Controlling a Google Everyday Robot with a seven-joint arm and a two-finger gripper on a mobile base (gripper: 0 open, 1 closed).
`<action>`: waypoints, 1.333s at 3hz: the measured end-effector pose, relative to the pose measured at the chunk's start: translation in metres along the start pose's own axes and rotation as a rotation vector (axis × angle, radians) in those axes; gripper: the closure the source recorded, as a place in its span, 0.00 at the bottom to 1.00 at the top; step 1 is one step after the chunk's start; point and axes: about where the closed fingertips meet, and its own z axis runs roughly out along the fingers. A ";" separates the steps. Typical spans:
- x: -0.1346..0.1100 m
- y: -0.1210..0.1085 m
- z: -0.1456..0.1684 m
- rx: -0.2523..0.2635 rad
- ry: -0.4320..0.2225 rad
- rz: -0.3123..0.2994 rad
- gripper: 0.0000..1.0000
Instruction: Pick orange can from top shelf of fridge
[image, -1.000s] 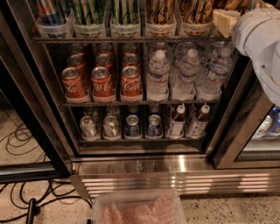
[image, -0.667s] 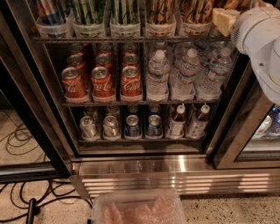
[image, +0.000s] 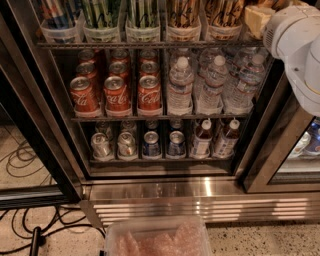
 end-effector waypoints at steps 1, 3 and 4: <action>0.001 0.000 0.000 -0.004 0.004 0.015 1.00; -0.009 0.001 -0.004 -0.026 -0.022 0.026 1.00; -0.018 0.000 -0.020 -0.068 -0.036 0.060 1.00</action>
Offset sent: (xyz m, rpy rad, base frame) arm 0.0002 -0.0005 -0.0010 0.0132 0.0046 0.0035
